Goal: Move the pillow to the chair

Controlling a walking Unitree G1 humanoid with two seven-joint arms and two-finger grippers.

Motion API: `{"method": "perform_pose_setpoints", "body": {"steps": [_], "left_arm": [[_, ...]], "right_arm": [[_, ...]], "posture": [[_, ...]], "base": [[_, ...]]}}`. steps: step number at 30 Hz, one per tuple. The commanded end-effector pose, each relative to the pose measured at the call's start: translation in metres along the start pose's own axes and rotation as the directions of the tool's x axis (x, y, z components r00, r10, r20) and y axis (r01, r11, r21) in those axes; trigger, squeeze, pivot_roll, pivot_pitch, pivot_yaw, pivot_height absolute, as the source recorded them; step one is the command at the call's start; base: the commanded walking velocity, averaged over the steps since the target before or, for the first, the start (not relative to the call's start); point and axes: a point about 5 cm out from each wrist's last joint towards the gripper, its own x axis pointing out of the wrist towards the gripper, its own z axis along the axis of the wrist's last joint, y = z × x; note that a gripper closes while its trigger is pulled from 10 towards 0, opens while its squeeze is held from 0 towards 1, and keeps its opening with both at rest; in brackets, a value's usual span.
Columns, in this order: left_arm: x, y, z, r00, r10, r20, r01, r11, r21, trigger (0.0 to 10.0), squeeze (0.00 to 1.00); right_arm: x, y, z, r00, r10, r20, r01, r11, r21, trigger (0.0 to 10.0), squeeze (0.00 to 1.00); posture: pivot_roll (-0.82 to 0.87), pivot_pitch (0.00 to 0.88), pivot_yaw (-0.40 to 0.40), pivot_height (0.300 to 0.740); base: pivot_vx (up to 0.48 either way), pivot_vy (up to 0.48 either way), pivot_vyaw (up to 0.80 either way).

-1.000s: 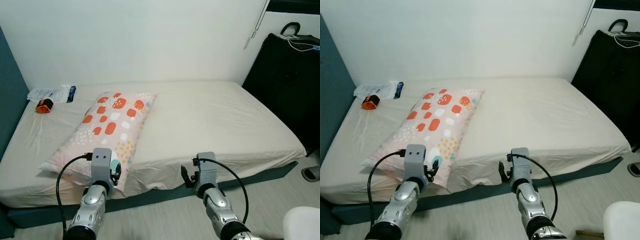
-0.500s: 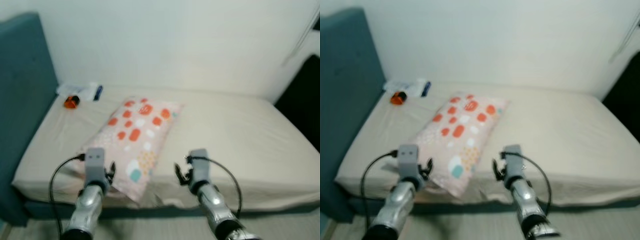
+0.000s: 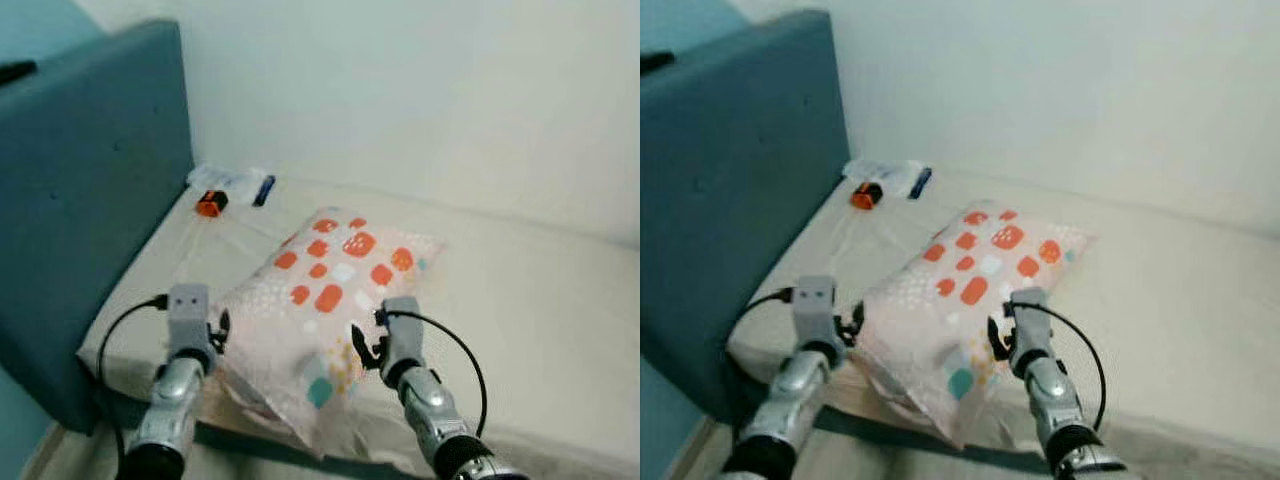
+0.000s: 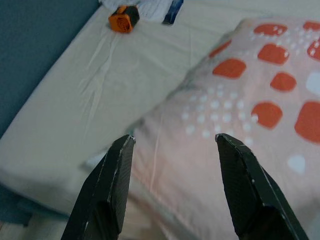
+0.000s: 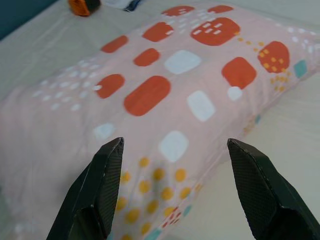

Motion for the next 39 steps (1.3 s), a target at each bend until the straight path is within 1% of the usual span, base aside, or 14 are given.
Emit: {"method": "perform_pose_setpoints", "body": {"steps": [1,5,9,10,11,15,19,27,29,39], "left_arm": [[-0.003,-0.010,-0.004,0.999,-0.036,-0.004,0.036,0.999,0.001,10.0,0.00],[-0.004,-0.012,-0.006,0.999,-0.044,-0.007,0.044,0.999,-0.003,10.0,0.00],[-0.005,-0.014,-0.009,0.998,-0.055,-0.015,0.056,0.998,0.011,10.0,0.00],[-0.006,-0.016,-0.011,0.998,-0.066,-0.019,0.067,0.998,0.019,10.0,0.00],[-0.006,-0.019,-0.008,0.997,-0.079,-0.004,0.079,0.997,0.024,10.0,0.00],[-0.005,-0.020,-0.005,0.997,-0.082,0.009,0.081,0.996,0.025,10.0,0.00],[-0.003,-0.021,-0.004,0.995,-0.097,0.010,0.096,0.994,0.044,10.0,0.00],[-0.004,-0.021,-0.006,0.995,-0.102,0.005,0.102,0.994,0.051,10.0,0.00],[-0.005,-0.021,-0.006,0.995,-0.102,0.004,0.101,0.993,0.052,10.0,0.00],[-0.004,-0.020,-0.006,0.995,-0.098,0.005,0.097,0.994,0.053,10.0,0.00]], "right_arm": [[-0.003,-0.004,-0.005,1.000,-0.019,-0.017,0.019,1.000,0.007,10.0,0.00],[-0.003,-0.003,-0.005,1.000,-0.020,-0.015,0.020,1.000,0.010,10.0,0.00],[-0.003,-0.002,-0.005,1.000,-0.023,-0.012,0.023,1.000,0.019,10.0,0.00],[-0.003,-0.002,-0.006,1.000,-0.026,-0.013,0.026,0.999,0.024,10.0,0.00],[-0.005,-0.002,-0.009,0.999,-0.029,-0.018,0.030,0.999,0.031,10.0,0.00],[-0.007,-0.002,-0.011,0.999,-0.034,-0.021,0.034,0.999,0.034,10.0,0.00],[-0.007,-0.004,-0.012,0.999,-0.044,-0.022,0.045,0.998,0.041,10.0,0.00],[-0.008,-0.005,-0.012,0.998,-0.059,-0.012,0.059,0.997,0.056,10.0,0.00],[-0.009,-0.006,-0.012,0.998,-0.063,-0.008,0.064,0.996,0.054,10.0,0.00],[-0.010,-0.007,-0.013,0.998,-0.068,-0.012,0.069,0.996,0.057,10.0,0.00]], "posture": [[0.06,0.000,-0.094,0.740],[0.06,0.000,-0.080,0.740],[0.06,0.000,-0.077,0.740],[0.06,0.000,-0.077,0.740],[0.06,0.000,-0.075,0.740],[0.06,0.000,-0.071,0.740],[0.05,0.000,-0.064,0.740],[0.05,0.000,-0.059,0.740],[0.05,0.000,-0.059,0.740],[0.05,0.000,-0.053,0.740]], "base": [[0.000,0.000,0.00],[0.000,0.000,0.00],[0.000,0.000,0.00],[0.000,0.000,0.00],[0.000,0.000,0.00],[0.000,0.000,0.00],[0.000,0.000,0.00],[0.000,0.000,0.00],[0.000,0.000,-0.41],[0.000,0.000,-0.80]]}}
